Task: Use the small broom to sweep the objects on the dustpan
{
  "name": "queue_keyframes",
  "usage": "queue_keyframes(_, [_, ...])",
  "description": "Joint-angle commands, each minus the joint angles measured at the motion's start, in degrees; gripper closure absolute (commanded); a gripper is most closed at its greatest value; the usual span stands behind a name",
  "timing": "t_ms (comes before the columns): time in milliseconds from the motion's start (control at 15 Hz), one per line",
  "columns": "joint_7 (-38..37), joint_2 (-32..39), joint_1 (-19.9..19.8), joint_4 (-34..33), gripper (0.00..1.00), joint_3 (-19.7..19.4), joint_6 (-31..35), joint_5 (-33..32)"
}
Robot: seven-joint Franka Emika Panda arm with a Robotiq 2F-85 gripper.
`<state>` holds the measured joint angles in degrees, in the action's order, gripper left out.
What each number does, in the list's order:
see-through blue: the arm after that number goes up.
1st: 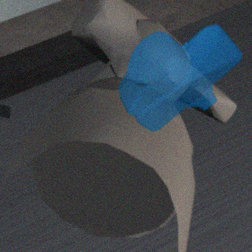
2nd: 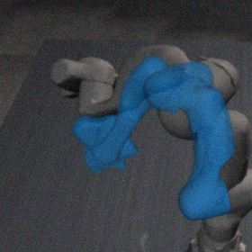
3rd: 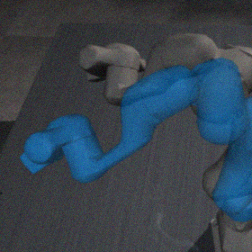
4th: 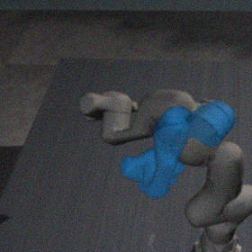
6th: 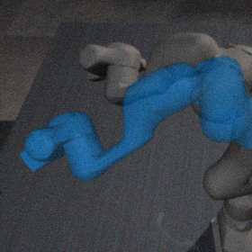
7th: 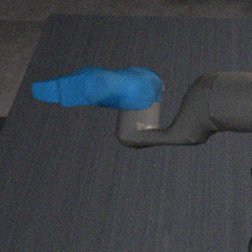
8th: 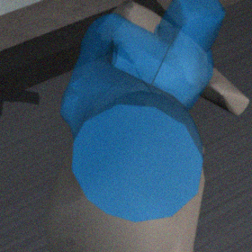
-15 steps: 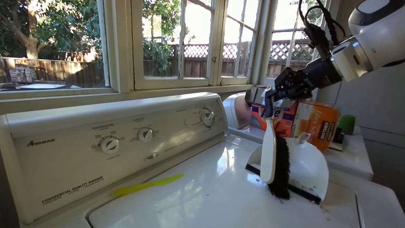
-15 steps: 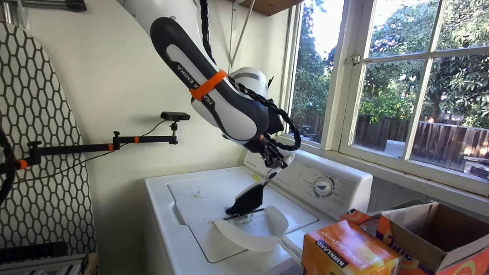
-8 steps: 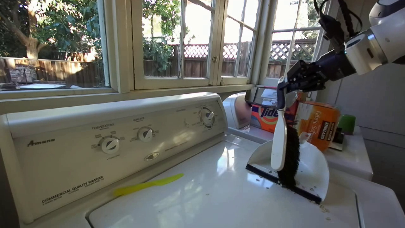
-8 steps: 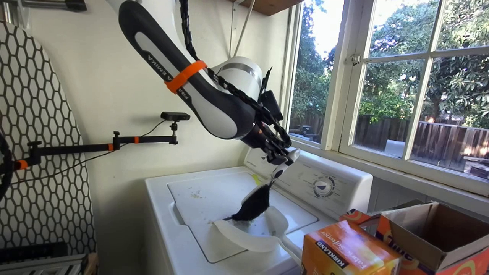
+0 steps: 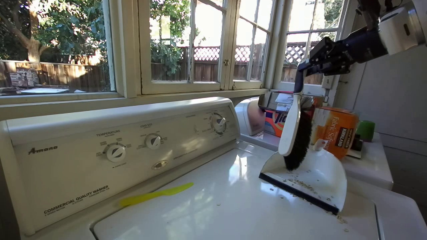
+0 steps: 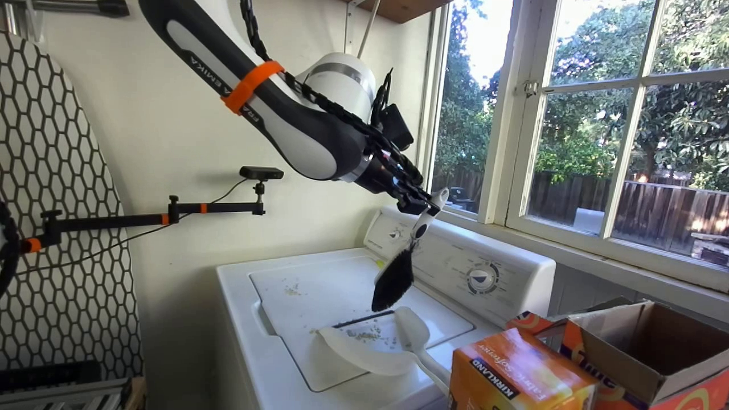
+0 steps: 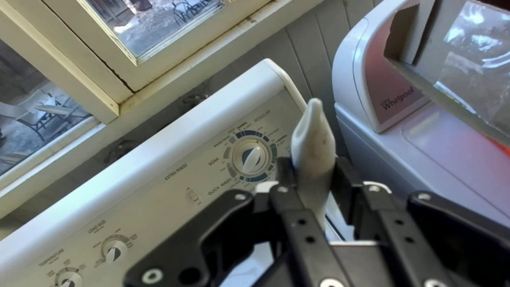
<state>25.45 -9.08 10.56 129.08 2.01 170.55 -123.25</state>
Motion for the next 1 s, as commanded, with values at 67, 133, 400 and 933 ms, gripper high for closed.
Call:
queue_keyframes(67, [-2.10,-2.35,-0.62,-0.14,0.93,3.17,0.94,1.17])
queue_keyframes(133, [-3.45,-1.56,1.08,-0.61,0.93,2.40,1.06,0.32])
queue_keyframes(400, [-10.00,1.11,4.20,-2.41,0.93,3.01,2.47,-2.68])
queue_keyframes(933, [-22.40,7.93,9.33,-5.11,0.93,3.76,2.34,-11.87])
